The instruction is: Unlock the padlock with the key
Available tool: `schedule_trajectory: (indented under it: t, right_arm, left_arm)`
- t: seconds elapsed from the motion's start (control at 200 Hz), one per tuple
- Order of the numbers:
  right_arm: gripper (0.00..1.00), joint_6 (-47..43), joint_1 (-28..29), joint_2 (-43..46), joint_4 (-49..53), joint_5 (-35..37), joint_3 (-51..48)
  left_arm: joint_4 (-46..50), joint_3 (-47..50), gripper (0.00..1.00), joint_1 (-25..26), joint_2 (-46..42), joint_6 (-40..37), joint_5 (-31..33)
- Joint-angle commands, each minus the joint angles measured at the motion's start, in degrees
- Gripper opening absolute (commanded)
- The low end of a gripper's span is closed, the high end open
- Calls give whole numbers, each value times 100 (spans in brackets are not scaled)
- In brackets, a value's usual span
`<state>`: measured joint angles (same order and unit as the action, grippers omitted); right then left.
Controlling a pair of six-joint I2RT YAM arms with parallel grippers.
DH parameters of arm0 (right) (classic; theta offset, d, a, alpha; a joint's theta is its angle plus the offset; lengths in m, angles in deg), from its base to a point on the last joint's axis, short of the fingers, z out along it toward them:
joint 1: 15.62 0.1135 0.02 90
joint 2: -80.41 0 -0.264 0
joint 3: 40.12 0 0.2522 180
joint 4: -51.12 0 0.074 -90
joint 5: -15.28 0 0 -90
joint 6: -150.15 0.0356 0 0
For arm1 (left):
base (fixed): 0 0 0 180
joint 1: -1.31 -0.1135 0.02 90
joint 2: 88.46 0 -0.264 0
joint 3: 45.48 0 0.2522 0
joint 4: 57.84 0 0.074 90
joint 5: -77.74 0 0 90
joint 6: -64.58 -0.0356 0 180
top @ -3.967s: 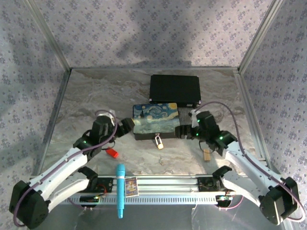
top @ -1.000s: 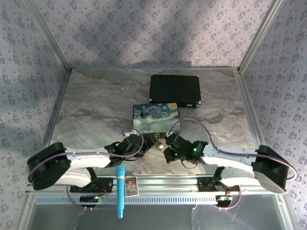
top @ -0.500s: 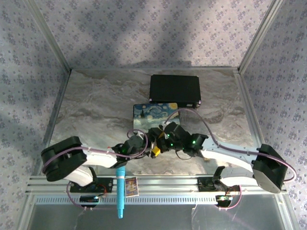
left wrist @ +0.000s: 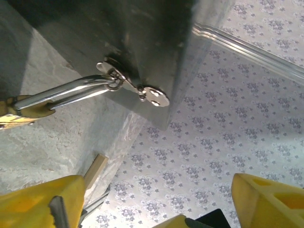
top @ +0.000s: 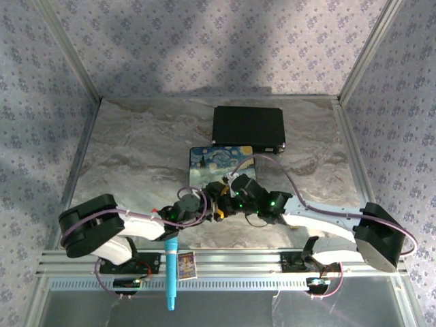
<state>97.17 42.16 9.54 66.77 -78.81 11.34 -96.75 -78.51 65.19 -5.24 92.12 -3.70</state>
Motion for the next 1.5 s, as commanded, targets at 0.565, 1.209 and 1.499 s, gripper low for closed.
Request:
schedule_trajectory:
  t: [0.565,1.209,1.499]
  right_arm:
    - [0,447,-296,715,-444,-244,-508]
    - [87,938,-1582,1171,-1764,-1714,-651]
    - [73,2488,-1899,132,-4692,-2991,-347]
  left_arm:
    - [985,91,18,2,-415,-184,164]
    - [3589,-841,0,-234,-2218,-3644,1268]
    - [2413,-632,0,-604,-3169,-5131,1130]
